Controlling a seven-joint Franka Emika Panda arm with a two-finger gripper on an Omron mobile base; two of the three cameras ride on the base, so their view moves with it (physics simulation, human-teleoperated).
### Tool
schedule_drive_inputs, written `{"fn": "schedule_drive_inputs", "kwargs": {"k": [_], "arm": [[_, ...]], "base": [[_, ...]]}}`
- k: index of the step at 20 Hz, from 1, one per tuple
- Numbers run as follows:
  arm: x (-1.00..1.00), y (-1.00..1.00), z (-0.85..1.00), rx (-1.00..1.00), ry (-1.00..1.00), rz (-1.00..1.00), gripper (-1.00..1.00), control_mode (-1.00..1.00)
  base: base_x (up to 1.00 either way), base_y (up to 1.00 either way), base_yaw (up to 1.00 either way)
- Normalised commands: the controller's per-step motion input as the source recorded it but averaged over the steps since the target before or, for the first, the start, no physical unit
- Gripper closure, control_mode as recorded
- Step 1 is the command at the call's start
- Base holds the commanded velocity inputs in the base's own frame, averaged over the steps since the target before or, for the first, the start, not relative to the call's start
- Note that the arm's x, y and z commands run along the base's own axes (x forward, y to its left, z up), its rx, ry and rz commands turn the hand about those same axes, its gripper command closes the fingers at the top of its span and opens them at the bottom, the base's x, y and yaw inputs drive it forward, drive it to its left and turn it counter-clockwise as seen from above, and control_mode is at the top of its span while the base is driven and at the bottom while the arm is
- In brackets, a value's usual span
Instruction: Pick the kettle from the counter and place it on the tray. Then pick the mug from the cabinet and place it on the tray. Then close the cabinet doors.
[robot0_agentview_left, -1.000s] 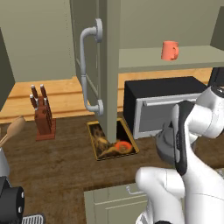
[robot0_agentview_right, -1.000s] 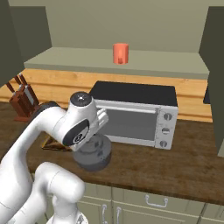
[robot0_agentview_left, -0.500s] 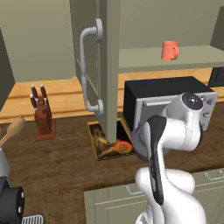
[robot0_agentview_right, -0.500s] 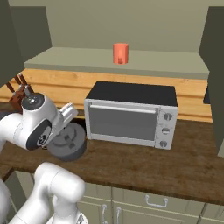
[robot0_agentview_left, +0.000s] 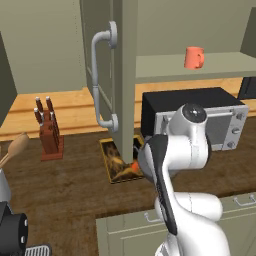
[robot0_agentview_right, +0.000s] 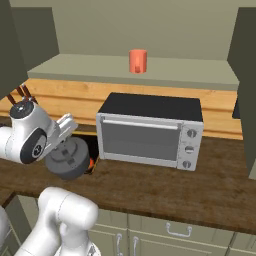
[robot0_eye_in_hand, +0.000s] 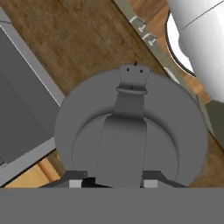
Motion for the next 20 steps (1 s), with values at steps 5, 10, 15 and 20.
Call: {"fn": "schedule_drive_inputs", "kwargs": {"k": [5, 10, 15, 20], "arm": [[0.31, 0.24, -0.04, 0.03, 0.00, 0.00, 1.00, -1.00], [0.49, 0.21, -0.08, 0.01, 0.00, 0.00, 1.00, -1.00], [0.62, 0.19, -0.24, 0.00, 0.00, -0.03, 1.00, -1.00], [0.66, 0.19, -0.25, 0.00, 0.00, -0.05, 1.00, -1.00]], "base": [[0.00, 0.00, 0.00], [0.00, 0.00, 0.00], [0.00, 0.00, 0.00], [0.00, 0.00, 0.00]]}}
